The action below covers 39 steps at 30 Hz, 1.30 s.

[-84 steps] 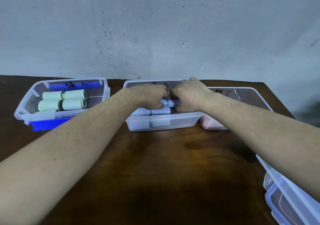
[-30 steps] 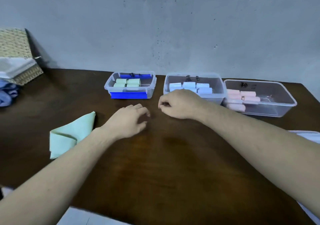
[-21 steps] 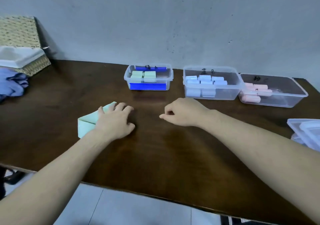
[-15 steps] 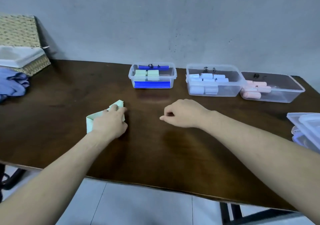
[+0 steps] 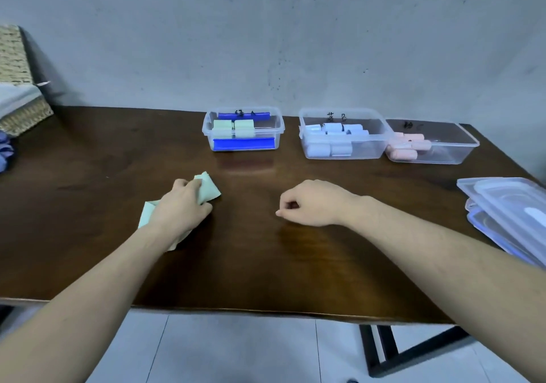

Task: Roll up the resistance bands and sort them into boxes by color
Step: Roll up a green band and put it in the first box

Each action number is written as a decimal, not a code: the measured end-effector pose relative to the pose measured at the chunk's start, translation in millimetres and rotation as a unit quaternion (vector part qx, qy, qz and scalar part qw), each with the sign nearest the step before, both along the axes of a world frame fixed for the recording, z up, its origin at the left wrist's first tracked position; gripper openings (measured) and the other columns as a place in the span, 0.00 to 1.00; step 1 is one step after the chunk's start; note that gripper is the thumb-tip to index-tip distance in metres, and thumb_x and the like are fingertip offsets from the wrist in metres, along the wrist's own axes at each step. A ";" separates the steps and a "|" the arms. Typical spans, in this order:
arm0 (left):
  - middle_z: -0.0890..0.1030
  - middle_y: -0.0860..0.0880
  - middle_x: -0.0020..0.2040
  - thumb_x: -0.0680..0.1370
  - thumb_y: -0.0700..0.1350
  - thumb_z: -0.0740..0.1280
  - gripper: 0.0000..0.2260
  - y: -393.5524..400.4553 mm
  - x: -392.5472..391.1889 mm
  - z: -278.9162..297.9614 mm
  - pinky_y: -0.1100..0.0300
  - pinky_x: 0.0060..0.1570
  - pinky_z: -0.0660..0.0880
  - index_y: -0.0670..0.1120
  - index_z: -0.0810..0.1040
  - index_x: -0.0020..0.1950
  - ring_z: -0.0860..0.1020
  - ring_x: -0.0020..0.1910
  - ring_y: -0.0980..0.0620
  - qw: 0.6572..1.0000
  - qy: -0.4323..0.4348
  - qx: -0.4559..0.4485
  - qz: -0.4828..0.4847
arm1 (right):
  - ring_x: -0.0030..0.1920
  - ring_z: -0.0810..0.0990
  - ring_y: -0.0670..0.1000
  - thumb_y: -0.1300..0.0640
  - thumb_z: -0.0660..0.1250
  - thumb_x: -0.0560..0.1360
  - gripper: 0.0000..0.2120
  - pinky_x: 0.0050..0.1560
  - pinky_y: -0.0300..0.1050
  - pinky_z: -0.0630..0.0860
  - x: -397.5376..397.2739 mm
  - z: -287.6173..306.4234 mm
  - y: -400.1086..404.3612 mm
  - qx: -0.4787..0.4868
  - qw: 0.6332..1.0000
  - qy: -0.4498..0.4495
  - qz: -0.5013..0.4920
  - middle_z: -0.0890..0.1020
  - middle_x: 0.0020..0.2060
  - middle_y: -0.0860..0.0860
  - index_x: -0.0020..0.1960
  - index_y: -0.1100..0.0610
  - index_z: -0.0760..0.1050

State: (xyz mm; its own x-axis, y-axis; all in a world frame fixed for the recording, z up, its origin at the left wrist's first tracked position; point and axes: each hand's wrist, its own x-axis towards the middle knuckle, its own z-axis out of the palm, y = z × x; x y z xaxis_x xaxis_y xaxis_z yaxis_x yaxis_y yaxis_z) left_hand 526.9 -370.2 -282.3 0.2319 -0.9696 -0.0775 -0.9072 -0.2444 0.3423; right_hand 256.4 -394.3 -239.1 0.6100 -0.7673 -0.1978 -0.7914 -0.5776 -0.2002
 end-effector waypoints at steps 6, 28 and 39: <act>0.80 0.58 0.53 0.76 0.42 0.68 0.17 -2.5 -22.3 8.2 0.57 0.52 0.72 0.59 0.74 0.61 0.77 0.53 0.54 0.979 0.181 -0.078 -0.052 | 0.46 0.78 0.44 0.40 0.61 0.81 0.14 0.48 0.43 0.71 -10.4 -1.1 3.1 0.027 0.999 -0.015 -0.025 0.81 0.43 0.40 0.49 0.47 0.81; 0.82 0.54 0.44 0.72 0.62 0.72 0.17 0.7 -183.0 59.1 0.62 0.41 0.76 0.52 0.81 0.53 0.81 0.43 0.56 0.895 0.394 -0.014 -0.207 | 0.44 0.78 0.52 0.57 0.62 0.82 0.10 0.39 0.43 0.71 -82.6 27.2 12.5 0.183 0.750 -0.559 -0.302 0.83 0.47 0.54 0.59 0.57 0.78; 0.85 0.45 0.55 0.82 0.38 0.61 0.12 -5.8 -246.8 66.0 0.49 0.58 0.78 0.45 0.77 0.64 0.83 0.53 0.47 0.782 0.592 0.078 -0.179 | 0.54 0.83 0.49 0.45 0.66 0.79 0.14 0.60 0.47 0.77 -121.4 39.7 10.0 0.186 0.710 -0.594 -0.331 0.86 0.50 0.48 0.61 0.51 0.77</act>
State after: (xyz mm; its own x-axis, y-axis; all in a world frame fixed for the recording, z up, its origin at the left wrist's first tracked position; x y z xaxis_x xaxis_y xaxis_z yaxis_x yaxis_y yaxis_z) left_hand 280.1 -376.0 -216.3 -0.3750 -0.9138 -0.1563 0.0021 -0.1694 0.9855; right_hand 135.0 -384.3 -199.4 0.0464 -0.9929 -0.1091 -0.0113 0.1087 -0.9940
